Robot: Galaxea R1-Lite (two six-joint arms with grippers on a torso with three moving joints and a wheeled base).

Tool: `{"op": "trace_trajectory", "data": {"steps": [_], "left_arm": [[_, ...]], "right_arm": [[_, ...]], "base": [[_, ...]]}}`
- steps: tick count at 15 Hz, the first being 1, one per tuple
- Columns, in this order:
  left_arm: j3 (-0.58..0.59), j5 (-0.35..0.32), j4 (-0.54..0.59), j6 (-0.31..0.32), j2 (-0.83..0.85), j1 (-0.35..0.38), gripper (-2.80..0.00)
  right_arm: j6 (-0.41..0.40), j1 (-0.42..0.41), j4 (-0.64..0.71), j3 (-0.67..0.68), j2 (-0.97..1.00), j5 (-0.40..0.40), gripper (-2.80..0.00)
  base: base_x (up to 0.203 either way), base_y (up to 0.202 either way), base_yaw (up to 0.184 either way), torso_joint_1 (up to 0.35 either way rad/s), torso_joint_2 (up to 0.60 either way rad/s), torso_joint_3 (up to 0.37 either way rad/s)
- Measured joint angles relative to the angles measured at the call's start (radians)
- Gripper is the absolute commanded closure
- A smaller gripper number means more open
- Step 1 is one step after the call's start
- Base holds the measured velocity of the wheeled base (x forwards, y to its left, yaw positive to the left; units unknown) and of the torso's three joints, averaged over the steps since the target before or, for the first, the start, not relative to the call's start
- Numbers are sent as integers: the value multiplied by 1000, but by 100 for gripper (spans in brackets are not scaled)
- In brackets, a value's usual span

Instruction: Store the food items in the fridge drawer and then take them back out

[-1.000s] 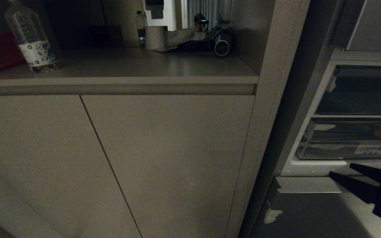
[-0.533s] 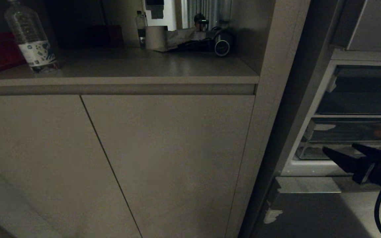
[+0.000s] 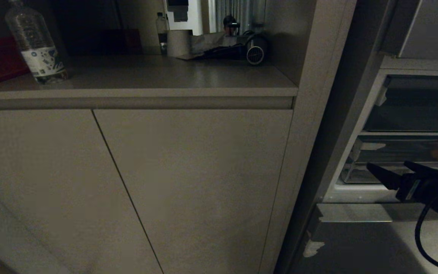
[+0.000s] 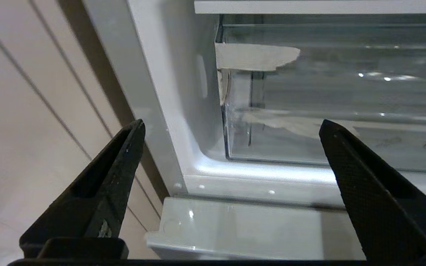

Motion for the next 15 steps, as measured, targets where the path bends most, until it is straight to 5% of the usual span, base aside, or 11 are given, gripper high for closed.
{"op": "trace_trajectory", "data": {"steps": [10, 15], "left_arm": [[0, 0, 0, 0, 0, 0, 0], [0, 0, 0, 0, 0, 0, 0]], "right_arm": [[-1, 2, -239, -15, 234, -14, -280], [0, 1, -252, -34, 274, -23, -280]], "base": [[0, 0, 0, 0, 0, 0], [0, 0, 0, 0, 0, 0]]}}
